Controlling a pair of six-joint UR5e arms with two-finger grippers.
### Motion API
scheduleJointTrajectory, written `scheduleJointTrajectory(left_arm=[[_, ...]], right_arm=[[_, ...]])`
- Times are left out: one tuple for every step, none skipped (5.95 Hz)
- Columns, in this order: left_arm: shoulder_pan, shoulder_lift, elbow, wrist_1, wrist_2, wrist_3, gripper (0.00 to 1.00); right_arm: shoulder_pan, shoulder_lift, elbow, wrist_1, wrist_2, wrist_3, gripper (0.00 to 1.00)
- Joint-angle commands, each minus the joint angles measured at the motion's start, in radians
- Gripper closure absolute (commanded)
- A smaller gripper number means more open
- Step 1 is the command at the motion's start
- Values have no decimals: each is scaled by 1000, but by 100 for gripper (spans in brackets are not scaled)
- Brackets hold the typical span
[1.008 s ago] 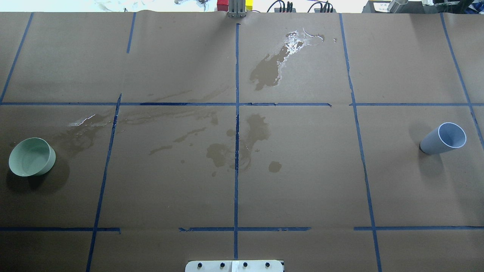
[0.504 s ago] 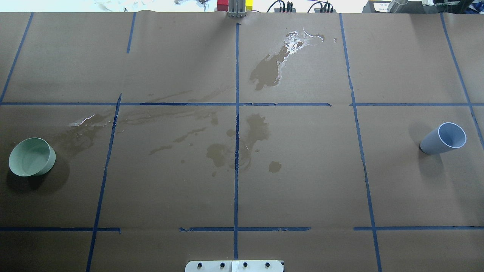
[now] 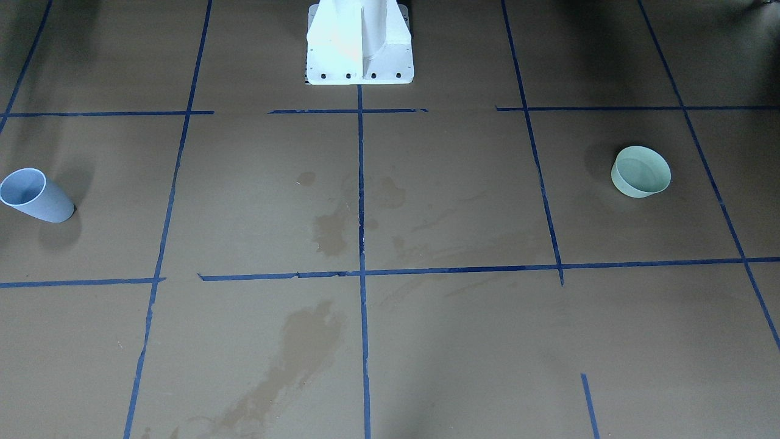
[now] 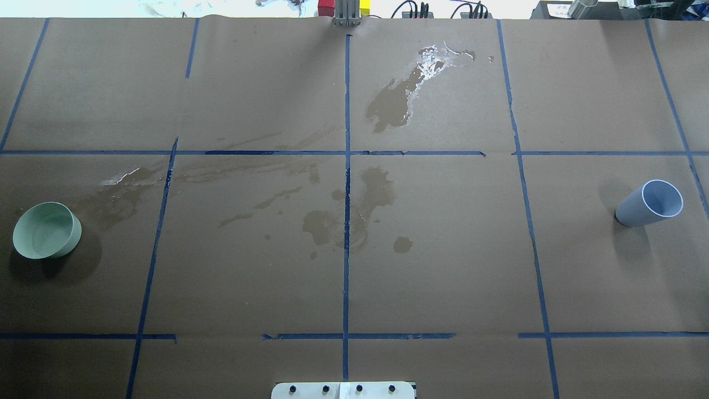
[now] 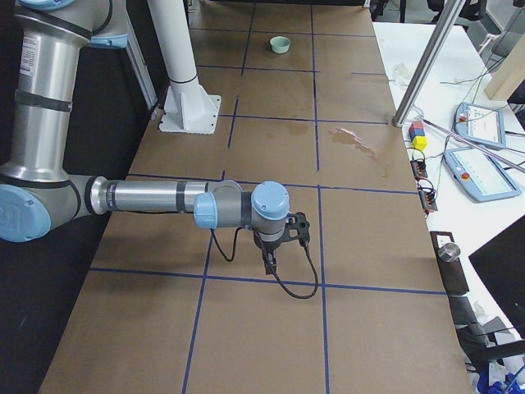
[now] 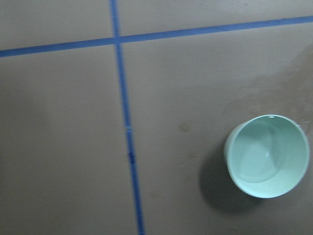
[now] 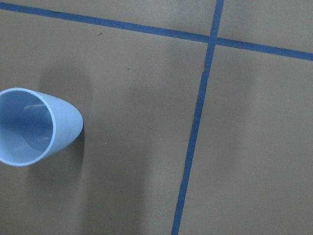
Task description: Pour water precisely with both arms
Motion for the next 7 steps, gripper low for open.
scheduleJointTrajectory(left_arm=[[136, -21, 61, -206, 0, -271, 0], [253, -30, 81, -336, 56, -458, 0], [309, -32, 104, -376, 107, -542, 0], [349, -45, 143, -378, 107, -553, 0], [365, -58, 182, -379, 106, -553, 0], [382, -82, 224, -378, 101, -555, 0], [382, -89, 242, -376, 96, -555, 6]], right_arm=[[0, 0, 2, 1, 0, -5, 0], [0, 0, 4, 1, -2, -8, 0], [-1, 1, 2, 1, -2, -5, 0], [0, 3, 4, 1, -2, -5, 0], [0, 7, 4, 1, -4, -5, 0], [0, 7, 4, 3, -2, -8, 0], [-1, 9, 13, 1, -2, -5, 0]])
